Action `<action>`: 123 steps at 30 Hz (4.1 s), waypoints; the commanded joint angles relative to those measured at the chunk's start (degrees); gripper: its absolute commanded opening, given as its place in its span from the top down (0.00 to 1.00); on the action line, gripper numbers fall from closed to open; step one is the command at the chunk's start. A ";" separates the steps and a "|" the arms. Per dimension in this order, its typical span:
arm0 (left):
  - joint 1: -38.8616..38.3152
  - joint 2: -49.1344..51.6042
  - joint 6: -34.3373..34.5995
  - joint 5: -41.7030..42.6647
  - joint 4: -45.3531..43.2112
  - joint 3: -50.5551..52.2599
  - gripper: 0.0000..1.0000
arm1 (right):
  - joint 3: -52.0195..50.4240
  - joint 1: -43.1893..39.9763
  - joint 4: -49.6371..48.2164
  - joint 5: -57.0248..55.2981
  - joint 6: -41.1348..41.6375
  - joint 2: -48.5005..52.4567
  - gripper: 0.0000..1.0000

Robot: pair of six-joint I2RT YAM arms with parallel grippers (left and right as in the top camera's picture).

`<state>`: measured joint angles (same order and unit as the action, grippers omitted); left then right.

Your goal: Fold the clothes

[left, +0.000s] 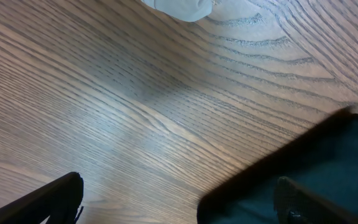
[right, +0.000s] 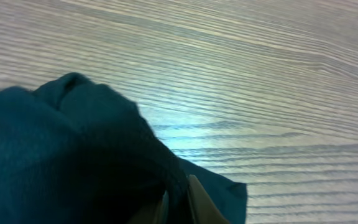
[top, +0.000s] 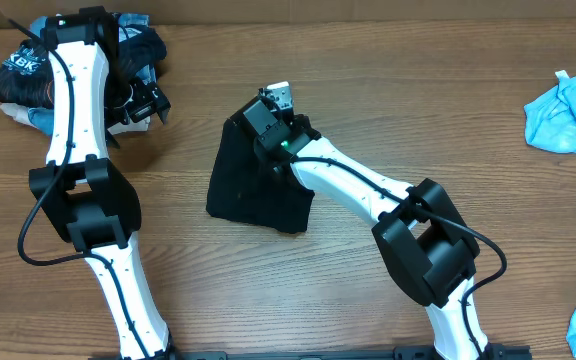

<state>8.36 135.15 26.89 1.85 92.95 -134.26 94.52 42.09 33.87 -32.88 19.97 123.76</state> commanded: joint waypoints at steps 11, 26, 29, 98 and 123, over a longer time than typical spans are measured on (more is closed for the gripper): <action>0.24 -0.15 0.57 -0.79 -0.22 0.39 0.00 | 1.57 -0.68 4.04 -11.10 10.23 0.28 0.73; 0.24 -0.15 0.57 -0.81 -0.22 0.39 0.00 | 2.01 -5.20 9.84 -7.52 14.97 0.26 0.41; 0.24 -0.15 0.57 -0.79 -0.22 0.39 0.00 | 2.03 -5.20 11.61 -8.46 17.25 0.04 0.41; 0.24 -0.15 0.11 -0.85 -0.07 0.39 0.00 | 7.43 -14.36 3.87 36.57 10.29 1.01 0.62; 0.24 -0.15 0.11 -1.05 -0.22 0.39 0.00 | 8.61 -22.51 20.55 21.62 10.40 0.87 0.43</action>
<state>8.36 135.15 26.87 1.43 92.77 -134.21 101.16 19.86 50.76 -6.31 29.82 124.46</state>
